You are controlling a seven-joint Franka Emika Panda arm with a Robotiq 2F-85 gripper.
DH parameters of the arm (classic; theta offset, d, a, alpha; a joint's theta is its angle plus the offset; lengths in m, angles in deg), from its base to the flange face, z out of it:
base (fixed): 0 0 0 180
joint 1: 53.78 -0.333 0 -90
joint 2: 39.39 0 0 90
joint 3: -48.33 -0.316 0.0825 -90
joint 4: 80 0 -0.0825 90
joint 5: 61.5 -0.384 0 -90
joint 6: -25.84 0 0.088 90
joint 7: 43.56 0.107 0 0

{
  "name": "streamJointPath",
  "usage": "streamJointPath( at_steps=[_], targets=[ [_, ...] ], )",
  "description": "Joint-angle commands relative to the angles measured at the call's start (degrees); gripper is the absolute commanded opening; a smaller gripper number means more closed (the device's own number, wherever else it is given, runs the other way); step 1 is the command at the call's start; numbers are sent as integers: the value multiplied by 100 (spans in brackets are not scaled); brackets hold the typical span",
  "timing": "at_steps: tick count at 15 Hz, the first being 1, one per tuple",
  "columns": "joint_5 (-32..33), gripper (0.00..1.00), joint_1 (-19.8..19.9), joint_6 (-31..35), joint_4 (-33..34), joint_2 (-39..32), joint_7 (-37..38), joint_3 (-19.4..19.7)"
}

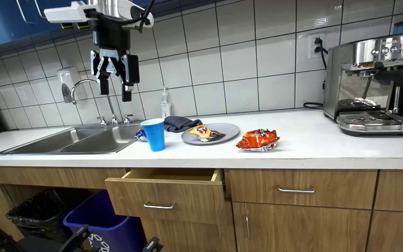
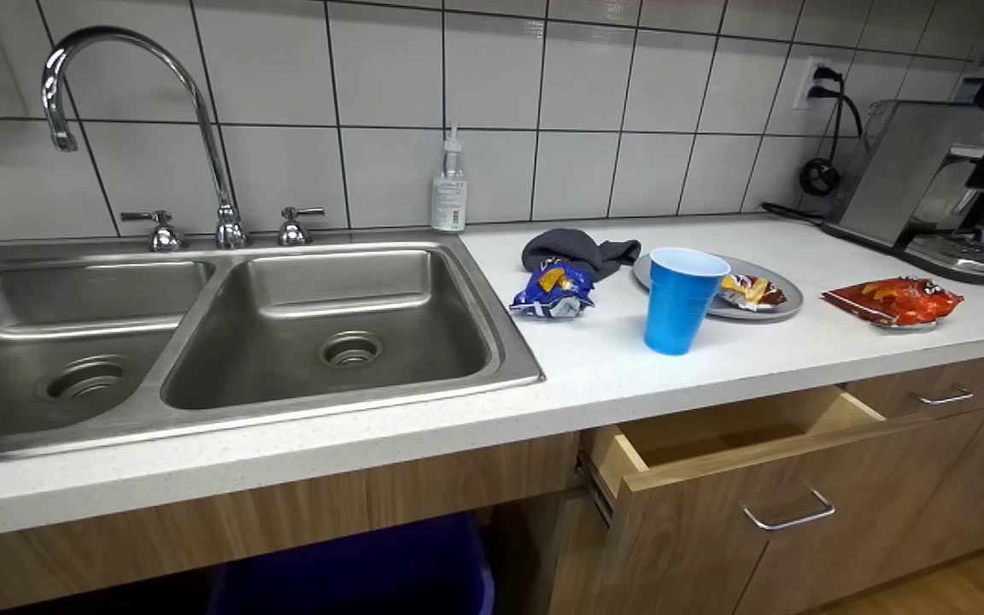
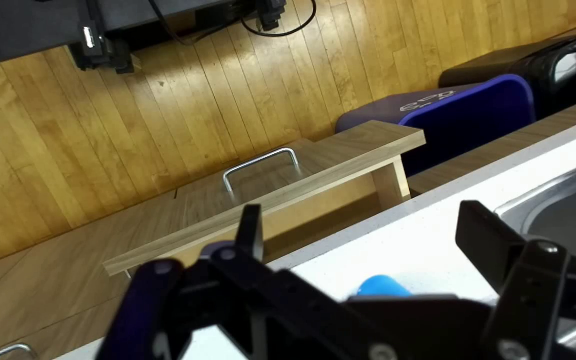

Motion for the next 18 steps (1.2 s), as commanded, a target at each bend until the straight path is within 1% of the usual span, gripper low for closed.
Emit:
streamJointPath(
  at_steps=[1, 12, 18],
  targets=[
    [-29, 100, 65, -17, 10, -5, -28, -57],
    [-29, 100, 65, -17, 10, -5, -28, -57],
    [327, 100, 26, 346, -327, -193, -432, -151]
  ],
)
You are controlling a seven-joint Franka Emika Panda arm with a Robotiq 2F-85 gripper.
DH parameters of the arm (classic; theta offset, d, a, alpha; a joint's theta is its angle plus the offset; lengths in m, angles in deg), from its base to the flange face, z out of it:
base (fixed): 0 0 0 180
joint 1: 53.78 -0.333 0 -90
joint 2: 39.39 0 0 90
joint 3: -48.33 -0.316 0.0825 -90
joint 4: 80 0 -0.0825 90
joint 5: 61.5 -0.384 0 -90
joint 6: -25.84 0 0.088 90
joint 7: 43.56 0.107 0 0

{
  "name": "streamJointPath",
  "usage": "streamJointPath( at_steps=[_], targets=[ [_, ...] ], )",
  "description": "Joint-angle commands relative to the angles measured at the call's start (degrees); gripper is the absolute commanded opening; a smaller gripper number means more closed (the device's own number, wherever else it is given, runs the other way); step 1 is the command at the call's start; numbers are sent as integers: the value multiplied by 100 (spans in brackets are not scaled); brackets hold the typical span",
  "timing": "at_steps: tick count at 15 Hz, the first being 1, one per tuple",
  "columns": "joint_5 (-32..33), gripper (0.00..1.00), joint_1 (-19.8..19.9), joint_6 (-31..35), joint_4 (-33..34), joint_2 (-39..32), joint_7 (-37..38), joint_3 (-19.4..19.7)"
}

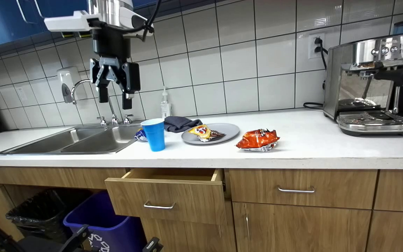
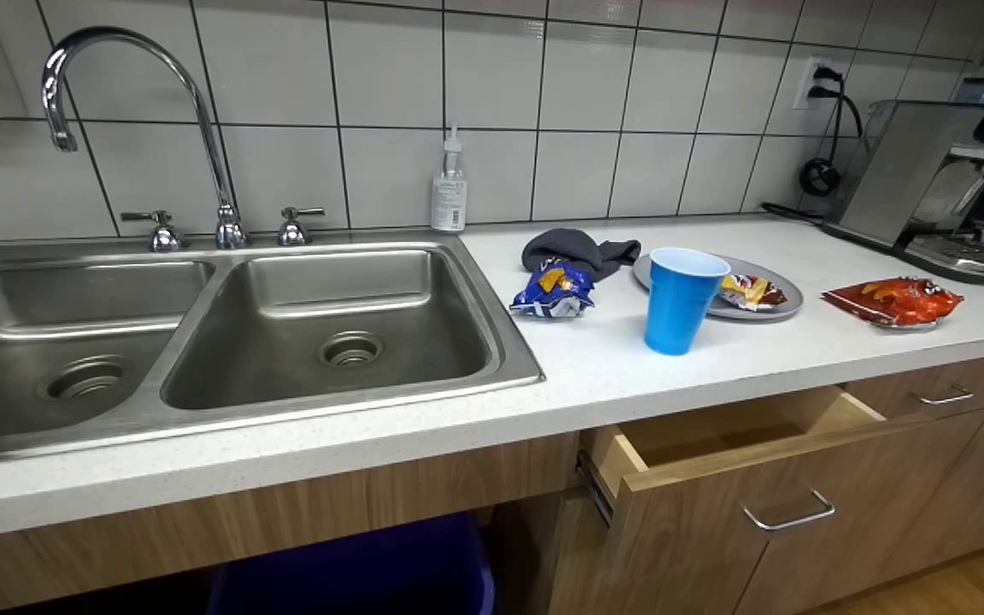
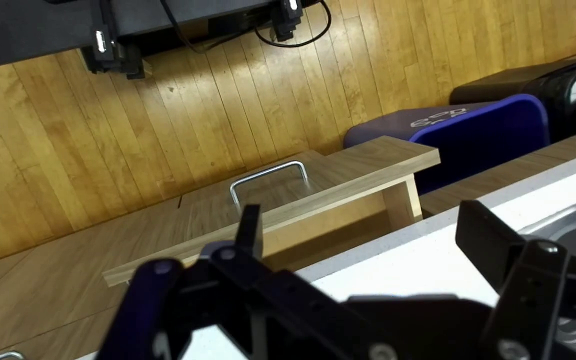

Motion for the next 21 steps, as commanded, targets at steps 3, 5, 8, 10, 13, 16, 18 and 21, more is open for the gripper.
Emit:
streamJointPath(
  at_steps=[3, 5, 8, 10, 13, 16, 18, 21],
  targets=[
    [530, 100, 8, 610, -335, -260, -418, -182],
    [656, 100, -31, 853, -449, -382, -565, -190],
    [847, 100, -66, 1302, -552, -680, -737, -198],
    [892, 100, -91, 1625, -539, -997, -805, -166],
    [1010, 100, -70, 2185, -438, -1564, -864, -171],
    [999, 100, -80, 2713, -296, -2134, -850, -178],
    [1045, 100, -72, 3028, -193, -2501, -799, -206],
    [1479, 100, -22, 3480, -31, -3014, -625, -269]
  ],
)
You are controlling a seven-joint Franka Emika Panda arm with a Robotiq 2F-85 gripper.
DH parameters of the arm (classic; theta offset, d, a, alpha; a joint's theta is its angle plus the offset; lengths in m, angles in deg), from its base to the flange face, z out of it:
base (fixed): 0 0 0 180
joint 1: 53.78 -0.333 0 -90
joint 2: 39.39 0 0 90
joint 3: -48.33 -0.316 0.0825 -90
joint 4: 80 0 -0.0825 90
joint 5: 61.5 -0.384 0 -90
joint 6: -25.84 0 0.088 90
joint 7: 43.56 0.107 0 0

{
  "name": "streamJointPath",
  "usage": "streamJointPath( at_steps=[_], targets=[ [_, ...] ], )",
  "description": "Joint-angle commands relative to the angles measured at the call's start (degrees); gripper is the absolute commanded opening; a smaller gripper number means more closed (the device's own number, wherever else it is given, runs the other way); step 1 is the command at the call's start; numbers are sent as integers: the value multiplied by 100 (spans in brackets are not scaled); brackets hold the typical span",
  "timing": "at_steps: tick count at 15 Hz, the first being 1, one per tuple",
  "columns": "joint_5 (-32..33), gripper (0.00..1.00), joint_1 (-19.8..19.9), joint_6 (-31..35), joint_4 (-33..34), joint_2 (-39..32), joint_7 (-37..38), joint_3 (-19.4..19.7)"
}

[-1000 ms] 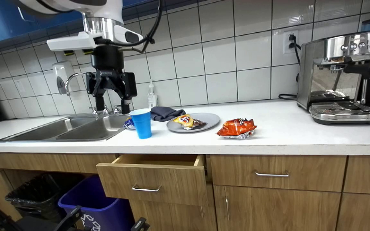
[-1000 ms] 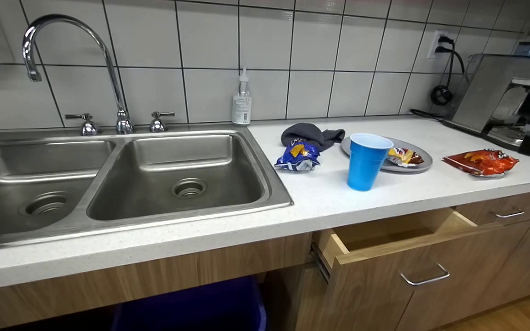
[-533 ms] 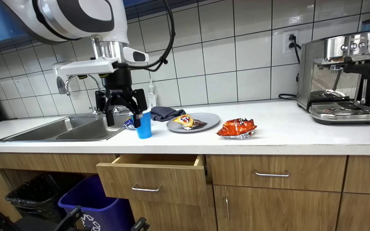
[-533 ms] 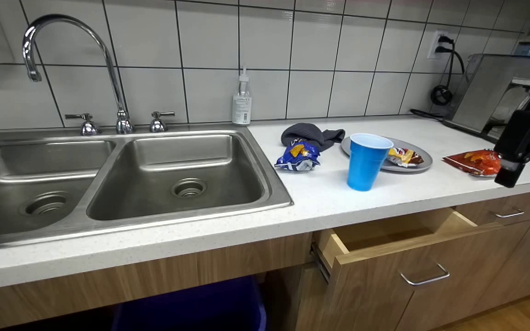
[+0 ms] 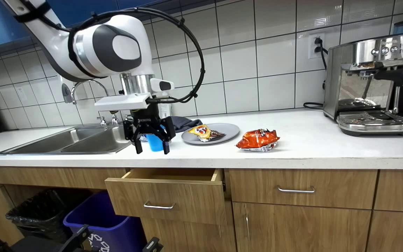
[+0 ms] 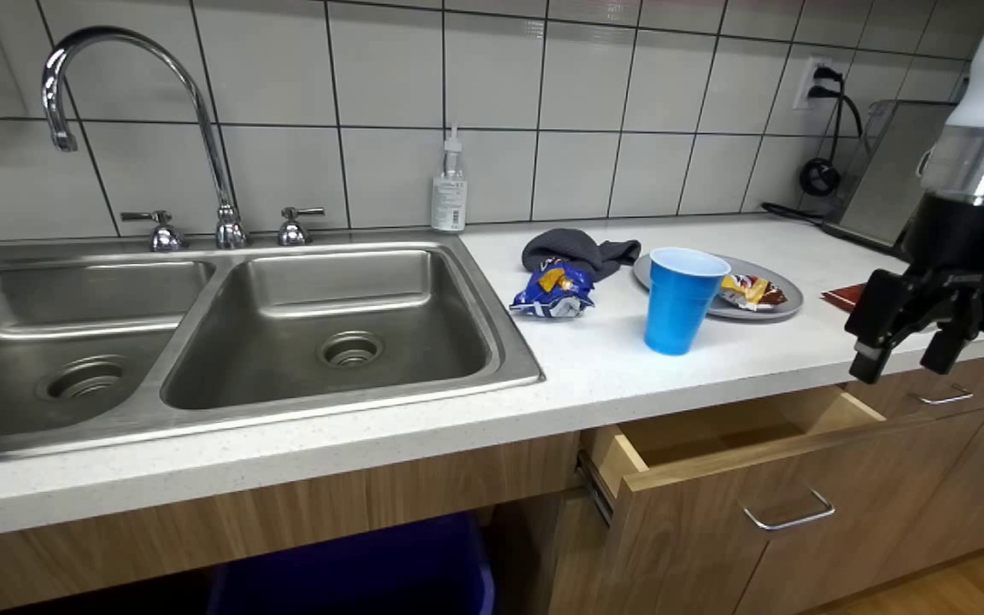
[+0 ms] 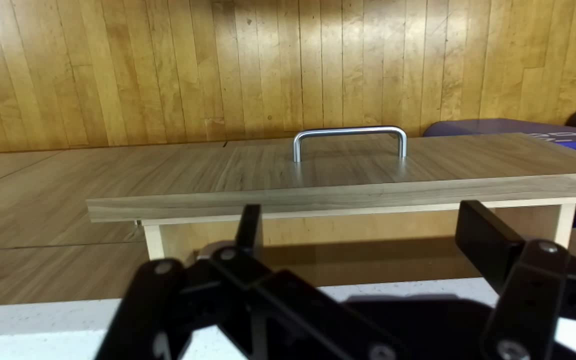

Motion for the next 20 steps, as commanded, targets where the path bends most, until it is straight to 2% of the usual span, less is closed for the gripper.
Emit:
streamJointPath(
  at_steps=[1, 7, 8, 20],
  targets=[
    [581, 100, 59, 408, 383, -718, 187, -118],
    [1025, 100, -26, 567, 780, -1406, 346, -99],
    [788, 100, 35, 518, 558, -1172, 72, -99],
    [801, 100, 33, 524, 589, -1267, 86, -99]
  ],
)
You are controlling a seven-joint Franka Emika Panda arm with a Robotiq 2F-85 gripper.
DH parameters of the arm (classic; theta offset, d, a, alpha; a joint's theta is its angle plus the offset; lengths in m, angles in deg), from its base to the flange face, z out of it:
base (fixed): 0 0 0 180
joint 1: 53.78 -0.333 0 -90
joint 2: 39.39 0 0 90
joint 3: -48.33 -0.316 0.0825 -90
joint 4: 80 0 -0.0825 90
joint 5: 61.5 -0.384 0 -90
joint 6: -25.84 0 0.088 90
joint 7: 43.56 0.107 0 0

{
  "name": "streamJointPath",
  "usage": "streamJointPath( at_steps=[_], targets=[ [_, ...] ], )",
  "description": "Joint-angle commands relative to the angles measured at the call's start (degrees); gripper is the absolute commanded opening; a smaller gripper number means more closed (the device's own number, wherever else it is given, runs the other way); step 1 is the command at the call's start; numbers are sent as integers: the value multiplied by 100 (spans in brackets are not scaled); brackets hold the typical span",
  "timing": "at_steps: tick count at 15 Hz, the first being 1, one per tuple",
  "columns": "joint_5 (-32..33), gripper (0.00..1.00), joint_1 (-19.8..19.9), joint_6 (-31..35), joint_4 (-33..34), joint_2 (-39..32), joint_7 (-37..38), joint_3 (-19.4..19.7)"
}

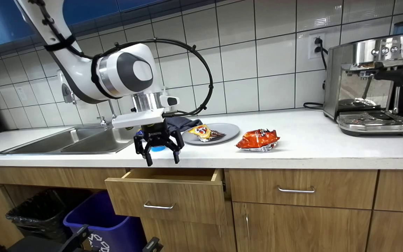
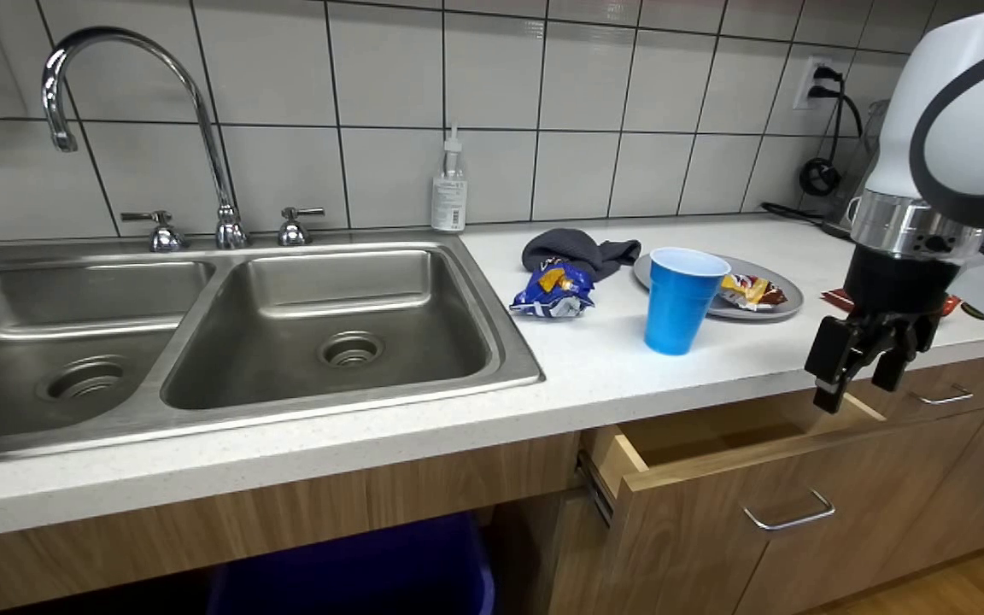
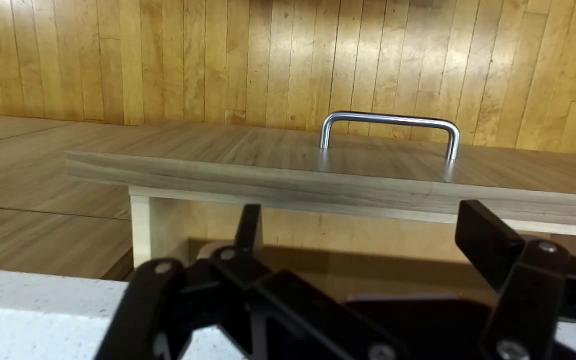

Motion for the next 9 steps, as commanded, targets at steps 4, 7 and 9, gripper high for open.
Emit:
streamJointPath(
  at_steps=[4, 7, 9],
  targets=[
    [-4, 100, 32, 39, 18, -66, -2, -56],
    [13, 100, 11, 208, 53, -258, 76, -65],
    [-6, 100, 0, 366, 68, -377, 65, -86]
  ],
)
